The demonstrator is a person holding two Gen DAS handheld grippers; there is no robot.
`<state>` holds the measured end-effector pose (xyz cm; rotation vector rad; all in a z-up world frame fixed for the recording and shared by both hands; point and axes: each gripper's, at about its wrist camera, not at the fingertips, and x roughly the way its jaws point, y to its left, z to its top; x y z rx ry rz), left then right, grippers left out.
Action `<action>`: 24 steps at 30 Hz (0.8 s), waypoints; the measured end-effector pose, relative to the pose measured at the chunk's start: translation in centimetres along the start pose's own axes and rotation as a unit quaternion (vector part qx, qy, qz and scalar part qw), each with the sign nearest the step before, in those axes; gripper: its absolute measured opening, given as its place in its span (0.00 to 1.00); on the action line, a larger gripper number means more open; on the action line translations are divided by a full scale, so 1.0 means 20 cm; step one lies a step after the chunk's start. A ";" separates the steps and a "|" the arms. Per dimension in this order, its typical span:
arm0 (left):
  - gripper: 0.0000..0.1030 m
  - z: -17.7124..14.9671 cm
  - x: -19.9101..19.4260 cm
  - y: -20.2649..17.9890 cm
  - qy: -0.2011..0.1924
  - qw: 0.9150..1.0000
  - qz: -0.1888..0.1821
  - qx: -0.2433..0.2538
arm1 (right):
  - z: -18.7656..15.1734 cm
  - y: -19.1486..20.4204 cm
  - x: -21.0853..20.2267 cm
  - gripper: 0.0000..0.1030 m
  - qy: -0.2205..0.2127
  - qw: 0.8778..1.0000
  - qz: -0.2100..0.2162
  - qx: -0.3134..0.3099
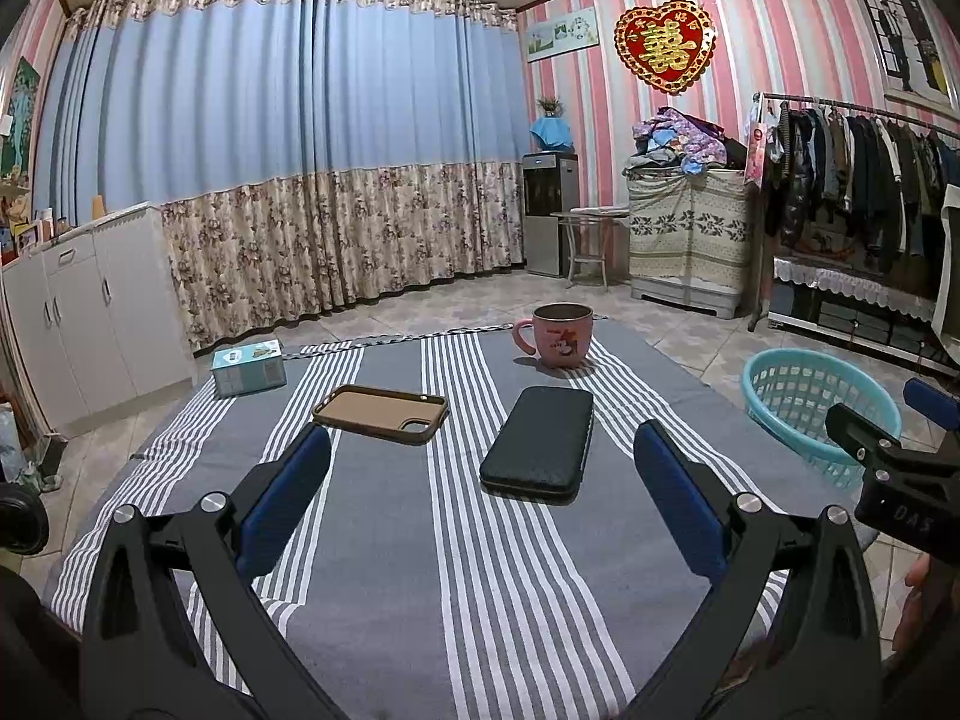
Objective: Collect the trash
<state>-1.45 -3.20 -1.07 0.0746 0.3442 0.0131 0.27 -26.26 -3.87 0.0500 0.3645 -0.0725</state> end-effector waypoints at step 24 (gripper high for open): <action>0.95 0.00 0.01 0.01 0.002 1.000 0.000 -0.002 | 0.00 0.00 0.00 0.96 -0.001 1.000 0.000 0.000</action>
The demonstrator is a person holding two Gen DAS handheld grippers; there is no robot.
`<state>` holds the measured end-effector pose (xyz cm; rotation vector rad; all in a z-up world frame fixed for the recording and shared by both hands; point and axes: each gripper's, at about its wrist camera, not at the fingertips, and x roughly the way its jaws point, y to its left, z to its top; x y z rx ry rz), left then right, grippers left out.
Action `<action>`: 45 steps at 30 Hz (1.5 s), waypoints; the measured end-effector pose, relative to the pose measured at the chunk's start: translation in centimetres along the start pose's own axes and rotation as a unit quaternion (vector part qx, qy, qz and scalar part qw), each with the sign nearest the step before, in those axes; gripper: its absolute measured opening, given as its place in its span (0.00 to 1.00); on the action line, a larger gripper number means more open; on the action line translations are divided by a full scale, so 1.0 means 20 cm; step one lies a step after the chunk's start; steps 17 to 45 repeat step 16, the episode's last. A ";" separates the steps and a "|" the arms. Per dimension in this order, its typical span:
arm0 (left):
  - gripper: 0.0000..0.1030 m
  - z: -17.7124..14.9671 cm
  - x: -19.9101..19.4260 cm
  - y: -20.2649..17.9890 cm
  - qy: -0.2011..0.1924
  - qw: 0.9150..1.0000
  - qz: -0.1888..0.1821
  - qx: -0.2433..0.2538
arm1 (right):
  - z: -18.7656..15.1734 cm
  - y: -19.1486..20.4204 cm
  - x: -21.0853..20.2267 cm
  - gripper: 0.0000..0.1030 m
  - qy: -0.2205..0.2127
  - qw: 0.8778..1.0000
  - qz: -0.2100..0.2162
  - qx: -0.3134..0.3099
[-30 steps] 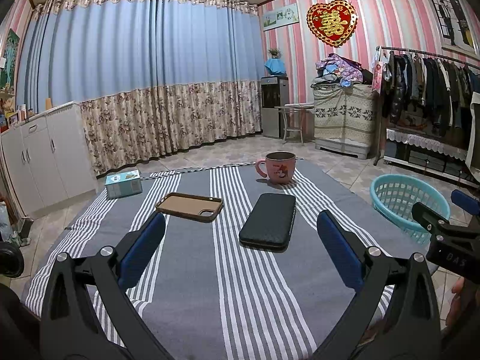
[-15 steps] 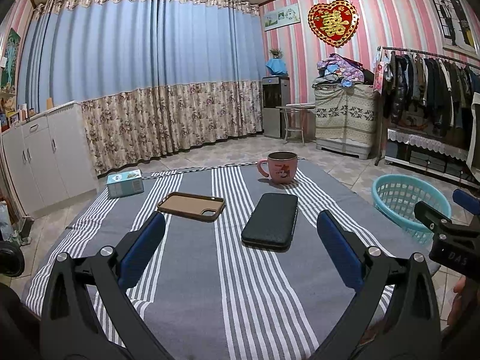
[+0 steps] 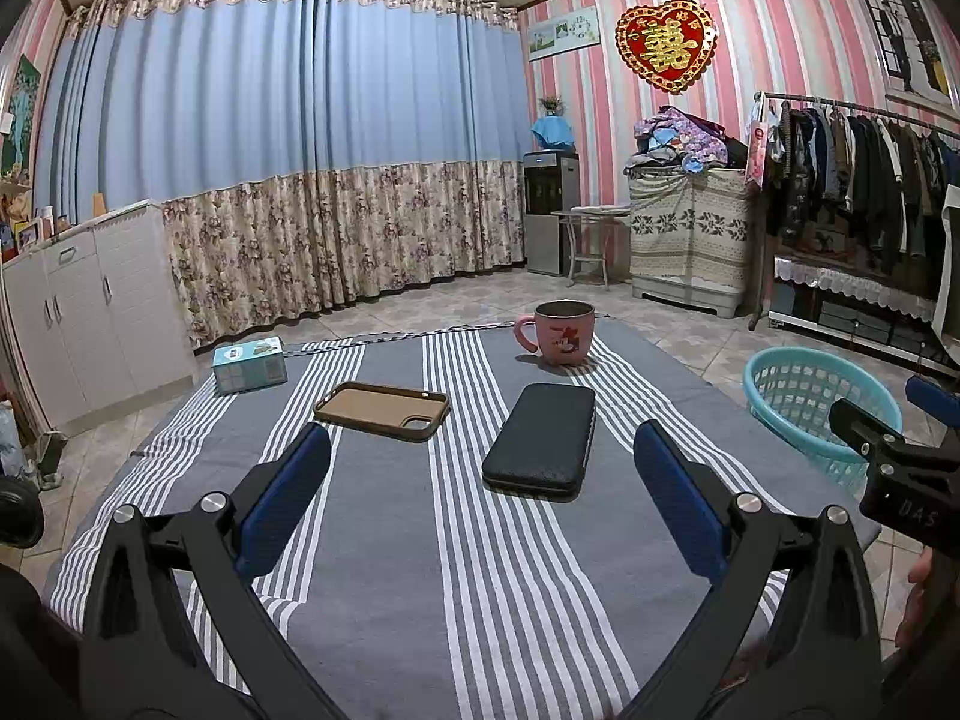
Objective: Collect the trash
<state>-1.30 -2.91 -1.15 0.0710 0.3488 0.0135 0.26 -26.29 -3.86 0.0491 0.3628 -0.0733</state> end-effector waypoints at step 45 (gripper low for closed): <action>0.95 -0.01 0.00 0.00 0.001 1.000 0.000 -0.003 | 0.00 0.00 0.00 0.96 -0.001 1.000 -0.002 0.000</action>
